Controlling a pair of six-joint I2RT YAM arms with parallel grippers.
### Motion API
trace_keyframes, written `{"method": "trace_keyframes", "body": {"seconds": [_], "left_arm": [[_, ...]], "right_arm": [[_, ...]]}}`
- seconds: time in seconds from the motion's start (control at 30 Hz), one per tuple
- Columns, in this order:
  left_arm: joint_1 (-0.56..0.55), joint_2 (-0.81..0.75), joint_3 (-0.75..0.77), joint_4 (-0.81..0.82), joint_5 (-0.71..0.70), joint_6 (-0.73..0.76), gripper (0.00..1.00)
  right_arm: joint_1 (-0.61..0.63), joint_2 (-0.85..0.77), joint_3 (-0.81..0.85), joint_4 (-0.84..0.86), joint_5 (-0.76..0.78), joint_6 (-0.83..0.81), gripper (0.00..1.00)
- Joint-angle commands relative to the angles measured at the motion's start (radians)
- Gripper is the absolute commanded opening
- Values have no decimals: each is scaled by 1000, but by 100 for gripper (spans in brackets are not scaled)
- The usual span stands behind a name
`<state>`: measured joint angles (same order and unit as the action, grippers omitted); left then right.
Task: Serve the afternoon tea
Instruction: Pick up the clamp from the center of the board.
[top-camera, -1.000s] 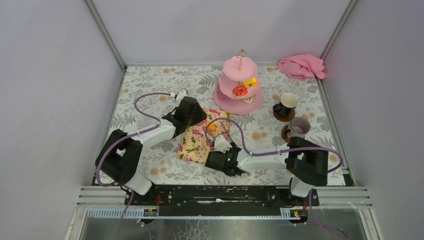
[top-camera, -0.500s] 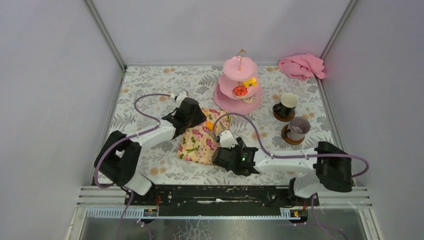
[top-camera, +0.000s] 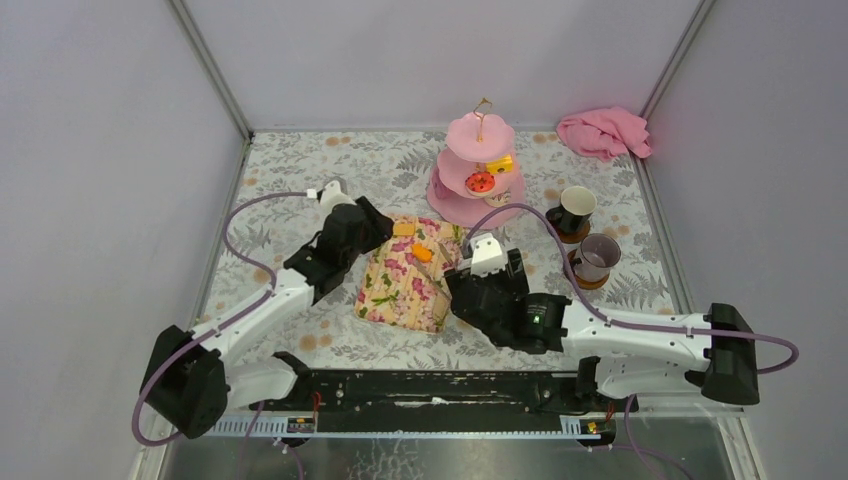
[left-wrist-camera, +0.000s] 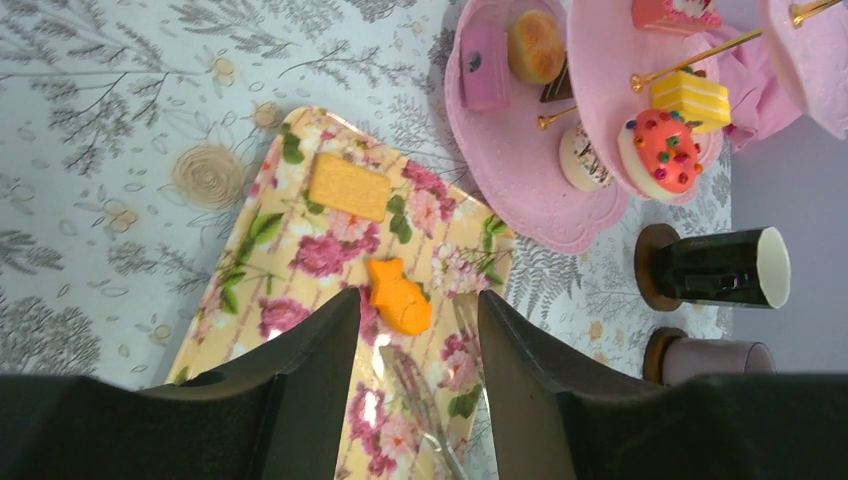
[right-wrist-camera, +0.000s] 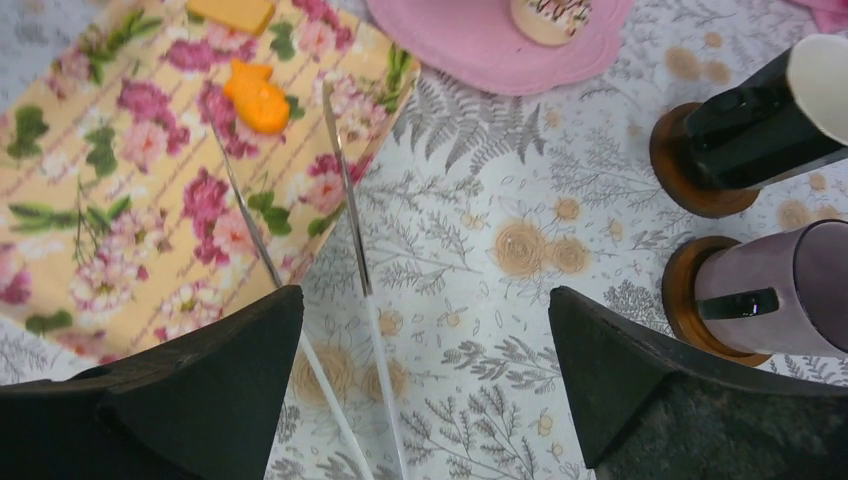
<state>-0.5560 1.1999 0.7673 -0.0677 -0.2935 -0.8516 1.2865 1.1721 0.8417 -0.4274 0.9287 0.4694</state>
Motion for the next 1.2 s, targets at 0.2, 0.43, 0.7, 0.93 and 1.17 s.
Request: {"method": "trace_keyframes", "body": {"seconds": [0.2, 0.43, 0.7, 0.93, 1.17], "left_arm": [[-13, -88, -151, 156, 73, 25, 100], [-14, -72, -148, 149, 94, 30, 100], [-14, -104, -147, 114, 104, 32, 100], [-13, -139, -187, 136, 123, -7, 100], [-14, -153, -189, 141, 128, -4, 100]], "right_arm": [[-61, -213, -161, 336, -194, -202, 98], [-81, -202, -265, 316, -444, -183, 96], [-100, -124, -343, 378, -526, -91, 99], [-148, -77, -368, 441, -607, -92, 99], [-191, 1, -397, 528, -633, -90, 100]]}}
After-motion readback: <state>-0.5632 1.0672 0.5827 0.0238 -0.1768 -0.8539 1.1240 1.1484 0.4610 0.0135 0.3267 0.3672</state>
